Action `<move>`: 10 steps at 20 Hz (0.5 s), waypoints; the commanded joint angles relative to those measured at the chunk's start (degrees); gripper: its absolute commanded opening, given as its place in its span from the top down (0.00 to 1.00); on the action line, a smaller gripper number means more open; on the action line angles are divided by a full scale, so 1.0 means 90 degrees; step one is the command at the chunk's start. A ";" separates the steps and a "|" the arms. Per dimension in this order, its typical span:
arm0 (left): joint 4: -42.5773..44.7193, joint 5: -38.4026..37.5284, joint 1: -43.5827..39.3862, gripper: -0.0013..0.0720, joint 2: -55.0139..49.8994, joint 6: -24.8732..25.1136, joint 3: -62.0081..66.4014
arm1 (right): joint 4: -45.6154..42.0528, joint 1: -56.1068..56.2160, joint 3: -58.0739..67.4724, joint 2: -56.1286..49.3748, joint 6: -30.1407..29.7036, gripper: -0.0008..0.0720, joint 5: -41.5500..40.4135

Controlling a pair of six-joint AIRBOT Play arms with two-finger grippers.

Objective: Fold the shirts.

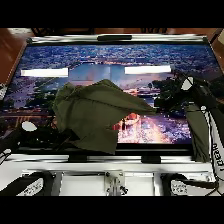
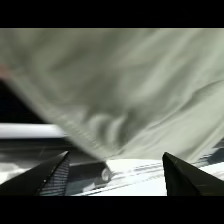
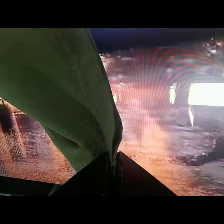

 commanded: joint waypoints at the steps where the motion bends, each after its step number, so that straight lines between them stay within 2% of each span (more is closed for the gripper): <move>1: -0.0330 0.1064 -0.0279 0.10 -0.0214 0.0044 -0.0049 | 0.0049 0.0002 -0.0002 0.0005 0.0007 0.88 0.0017; 2: -0.0408 0.1188 -0.0277 0.46 -0.0209 0.0044 0.0000 | 0.0075 0.0002 -0.0002 0.0005 0.0007 0.88 0.0039; 3: -0.0386 0.1200 -0.0267 0.66 -0.0209 0.0049 0.0121 | 0.0121 0.0002 -0.0002 0.0005 0.0007 0.88 0.0066; 4: -0.0359 0.1168 -0.0219 0.77 -0.0209 0.0109 0.0316 | 0.0170 0.0002 -0.0002 0.0005 0.0007 0.88 0.0090; 5: -0.0359 0.1044 -0.0146 0.93 -0.0197 0.0457 0.0610 | 0.0240 0.0002 0.0000 0.0015 0.0005 0.88 0.0126; 6: -0.0304 0.0767 -0.0063 0.94 -0.0170 0.0886 0.1022 | 0.0304 0.0000 0.0005 0.0056 0.0000 0.88 0.0163; 7: -0.0087 0.0406 0.0022 0.94 -0.0114 0.1093 0.1520 | 0.0316 -0.0002 0.0022 0.0192 -0.0017 0.88 0.0153; 10: 0.1613 -0.0685 0.0124 0.94 0.0389 0.1265 0.3738 | -0.0019 -0.0017 0.0493 0.0988 -0.0367 0.88 0.0136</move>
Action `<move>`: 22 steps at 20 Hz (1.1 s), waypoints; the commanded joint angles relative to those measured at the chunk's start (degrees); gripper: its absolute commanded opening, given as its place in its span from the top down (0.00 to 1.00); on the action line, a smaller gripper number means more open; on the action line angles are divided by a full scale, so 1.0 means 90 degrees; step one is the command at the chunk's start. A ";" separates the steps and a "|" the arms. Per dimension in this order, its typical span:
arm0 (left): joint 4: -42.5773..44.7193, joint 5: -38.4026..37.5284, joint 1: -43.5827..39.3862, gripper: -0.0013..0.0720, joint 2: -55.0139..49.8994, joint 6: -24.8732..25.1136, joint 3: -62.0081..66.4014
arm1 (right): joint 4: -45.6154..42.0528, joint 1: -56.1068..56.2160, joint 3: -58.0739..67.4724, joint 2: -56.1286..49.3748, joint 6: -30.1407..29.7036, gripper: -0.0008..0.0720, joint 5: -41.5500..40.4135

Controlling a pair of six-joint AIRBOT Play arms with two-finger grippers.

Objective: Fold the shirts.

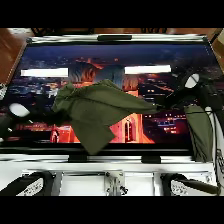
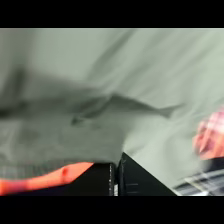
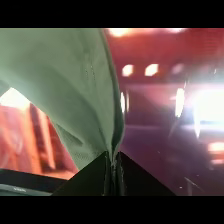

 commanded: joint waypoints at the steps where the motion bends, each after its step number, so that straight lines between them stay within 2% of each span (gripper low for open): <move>1: 0.1727 -0.1161 0.0097 0.94 0.0554 0.0554 0.2521 | -0.0488 -0.0012 0.0670 0.0930 -0.0420 0.88 -0.0039; 4: 0.2278 -0.0872 0.0100 0.94 0.1202 0.0607 0.5515 | -0.1275 -0.0012 0.2050 0.2378 -0.0843 0.88 -0.0658; 6: 0.2327 -0.0262 0.0100 0.94 0.1472 0.0580 0.7368 | -0.1817 -0.0012 0.2851 0.3473 -0.0702 0.88 -0.1700; 8: 0.2424 -0.0124 0.0100 0.94 0.1610 0.0078 0.8638 | -0.1984 -0.0012 0.3254 0.4403 -0.0583 0.88 -0.2560; 10: 0.2419 -0.0087 0.0100 0.94 0.1911 -0.0374 0.8954 | -0.1989 -0.0012 0.3347 0.5168 -0.0491 0.88 -0.2820; 13: 0.2421 -0.0223 0.0097 0.94 0.2446 -0.0401 0.8527 | -0.2212 -0.0012 0.3347 0.5870 -0.0005 0.88 -0.1991; 16: 0.2467 -0.0561 0.0097 0.94 0.2737 -0.0398 0.7885 | -0.2628 -0.0012 0.3347 0.5977 0.0017 0.88 -0.0984; 19: 0.2815 -0.1258 0.0097 0.94 0.2676 -0.0393 0.7361 | -0.2742 -0.0012 0.3347 0.5574 0.0015 0.88 0.0015; 22: 0.3274 -0.1564 0.0097 0.94 0.2543 -0.0393 0.6477 | -0.2752 -0.0012 0.3094 0.4721 0.0012 0.88 0.1229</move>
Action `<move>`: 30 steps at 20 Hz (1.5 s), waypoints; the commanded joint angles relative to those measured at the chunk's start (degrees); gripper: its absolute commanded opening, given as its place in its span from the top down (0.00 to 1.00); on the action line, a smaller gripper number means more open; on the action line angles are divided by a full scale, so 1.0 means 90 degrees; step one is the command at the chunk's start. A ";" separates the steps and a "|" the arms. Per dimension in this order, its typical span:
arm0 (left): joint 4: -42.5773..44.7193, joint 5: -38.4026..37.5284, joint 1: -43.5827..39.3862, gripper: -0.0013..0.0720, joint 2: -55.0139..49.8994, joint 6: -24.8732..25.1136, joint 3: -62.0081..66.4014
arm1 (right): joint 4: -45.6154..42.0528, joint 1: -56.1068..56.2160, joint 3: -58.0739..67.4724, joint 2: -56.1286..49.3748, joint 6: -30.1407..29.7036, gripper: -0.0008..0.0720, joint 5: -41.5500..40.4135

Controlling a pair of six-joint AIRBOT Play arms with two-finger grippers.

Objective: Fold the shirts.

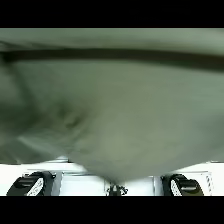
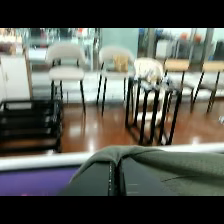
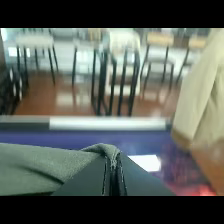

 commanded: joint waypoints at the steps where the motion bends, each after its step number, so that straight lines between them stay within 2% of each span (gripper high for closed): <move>1: 0.0537 -0.0452 0.0007 0.94 -0.0107 -0.0019 -0.1107 | -0.0136 0.0000 -0.0437 -0.0811 0.0041 0.88 0.1413; 4: 0.0556 -0.0338 0.0007 0.94 -0.0515 -0.0017 -0.2584 | -0.0070 0.0002 -0.1882 -0.1795 0.0461 0.88 0.1093; 6: 0.0549 0.0216 0.0007 0.94 -0.0962 -0.0019 -0.3575 | 0.0187 0.0019 -0.2829 -0.2560 0.0716 0.88 -0.0019; 8: 0.0495 0.1015 0.0000 0.94 -0.1549 -0.0027 -0.4214 | 0.0787 0.0019 -0.3203 -0.3517 0.1052 0.88 -0.1273; 11: 0.0029 0.1962 -0.0005 0.94 -0.2720 -0.0027 -0.4337 | 0.2072 0.0019 -0.3196 -0.4898 0.1452 0.88 -0.2948; 14: -0.0726 0.3060 -0.0005 0.94 -0.3609 -0.0027 -0.4340 | 0.3684 0.0019 -0.3196 -0.5717 0.1462 0.88 -0.4563; 16: -0.1209 0.3655 -0.0005 0.94 -0.4104 -0.0027 -0.4340 | 0.4432 0.0019 -0.3196 -0.6047 0.1445 0.88 -0.5195; 18: -0.1496 0.3691 -0.0005 0.94 -0.4498 -0.0029 -0.4342 | 0.4510 0.0019 -0.3196 -0.6268 0.1438 0.88 -0.5098; 20: -0.1753 0.3298 -0.0005 0.94 -0.4823 -0.0039 -0.4345 | 0.4459 0.0019 -0.3196 -0.6455 0.1384 0.88 -0.4546; 21: -0.1800 0.2973 -0.0005 0.90 -0.4940 -0.0177 -0.4345 | 0.4464 0.0019 -0.3196 -0.6523 0.1324 0.86 -0.4265; 22: -0.1795 0.2586 0.0005 0.68 -0.4998 -0.0396 -0.4342 | 0.4464 0.0015 -0.3196 -0.6528 0.1287 0.63 -0.4019; 23: -0.1795 0.2106 0.0073 0.17 -0.4996 -0.0529 -0.4328 | 0.4459 0.0005 -0.3194 -0.6458 0.1095 0.24 -0.3704; 24: -0.1761 0.1358 0.0238 0.02 -0.4979 -0.0415 -0.4214 | 0.4376 -0.0083 -0.3194 -0.6319 0.0690 0.19 -0.3291; 26: -0.1676 -0.0313 0.0777 0.02 -0.4979 0.0102 -0.3857 | 0.3580 -0.0357 -0.3196 -0.5904 0.0398 0.19 -0.2327; 27: -0.1634 -0.0993 0.1107 0.02 -0.4962 0.0129 -0.3728 | 0.3082 -0.0549 -0.3196 -0.5683 0.0391 0.19 -0.1710; 30: -0.1642 -0.2239 0.2125 0.02 -0.4561 0.0347 -0.3956 | 0.2613 -0.1382 -0.3237 -0.5231 -0.0083 0.19 0.0158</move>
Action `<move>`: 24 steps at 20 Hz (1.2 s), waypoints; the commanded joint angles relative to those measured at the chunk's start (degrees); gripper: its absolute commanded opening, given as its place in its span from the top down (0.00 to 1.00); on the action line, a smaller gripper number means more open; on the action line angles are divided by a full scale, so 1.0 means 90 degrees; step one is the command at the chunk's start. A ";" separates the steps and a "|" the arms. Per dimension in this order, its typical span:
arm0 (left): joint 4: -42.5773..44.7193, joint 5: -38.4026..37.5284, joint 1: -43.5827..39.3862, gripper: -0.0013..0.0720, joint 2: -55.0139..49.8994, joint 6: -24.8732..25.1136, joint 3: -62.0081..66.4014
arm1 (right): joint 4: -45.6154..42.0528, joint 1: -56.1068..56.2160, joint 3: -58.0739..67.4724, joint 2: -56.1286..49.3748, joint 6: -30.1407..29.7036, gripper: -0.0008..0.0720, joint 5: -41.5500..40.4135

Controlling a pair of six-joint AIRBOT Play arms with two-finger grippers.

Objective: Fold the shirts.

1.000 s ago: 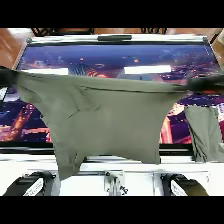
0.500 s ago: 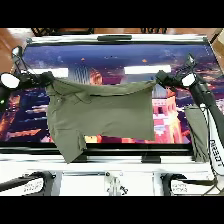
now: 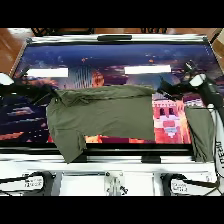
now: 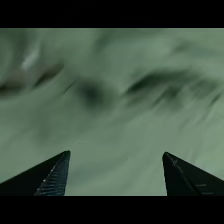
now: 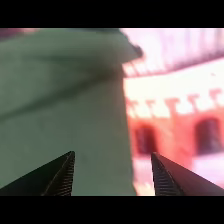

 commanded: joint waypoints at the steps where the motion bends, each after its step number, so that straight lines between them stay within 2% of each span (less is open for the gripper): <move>1: -0.0019 -0.1860 0.1037 0.02 0.0464 0.0522 -0.0352 | -0.0624 -0.0889 -0.0158 0.0505 -0.0639 0.19 0.2237; 4: -0.0027 -0.1299 0.1773 0.03 0.1239 0.0850 -0.1894 | -0.0410 -0.1603 -0.0940 0.0954 -0.0869 0.19 0.2450; 5: -0.0032 -0.1039 0.1919 0.14 0.1362 0.0971 -0.2368 | -0.0270 -0.1758 -0.1253 0.1098 -0.0918 0.19 0.2370; 6: -0.0032 -0.0814 0.2013 0.18 0.1404 0.1134 -0.2795 | -0.0146 -0.1851 -0.1540 0.1207 -0.0957 0.19 0.2271; 9: -0.0187 -0.0189 0.1991 0.18 0.1331 0.1350 -0.3572 | -0.0017 -0.1872 -0.2062 0.1287 -0.0979 0.19 0.2103; 11: -0.0418 0.0202 0.1957 0.18 0.1297 0.1384 -0.3767 | 0.0197 -0.1872 -0.2271 0.1287 -0.1035 0.19 0.1982; 16: -0.0656 0.0413 0.1872 0.18 0.1042 0.1651 -0.3840 | 0.0291 -0.1872 -0.2339 0.1287 -0.1035 0.19 0.1819; 23: -0.1069 0.1343 0.1389 0.19 0.0916 0.1649 -0.3849 | 0.0527 -0.1872 -0.2339 0.1287 -0.1003 0.19 0.1897; 24: -0.1115 0.1406 0.1326 0.29 0.0889 0.1622 -0.3849 | 0.0525 -0.1872 -0.2339 0.1287 -0.0976 0.19 0.1897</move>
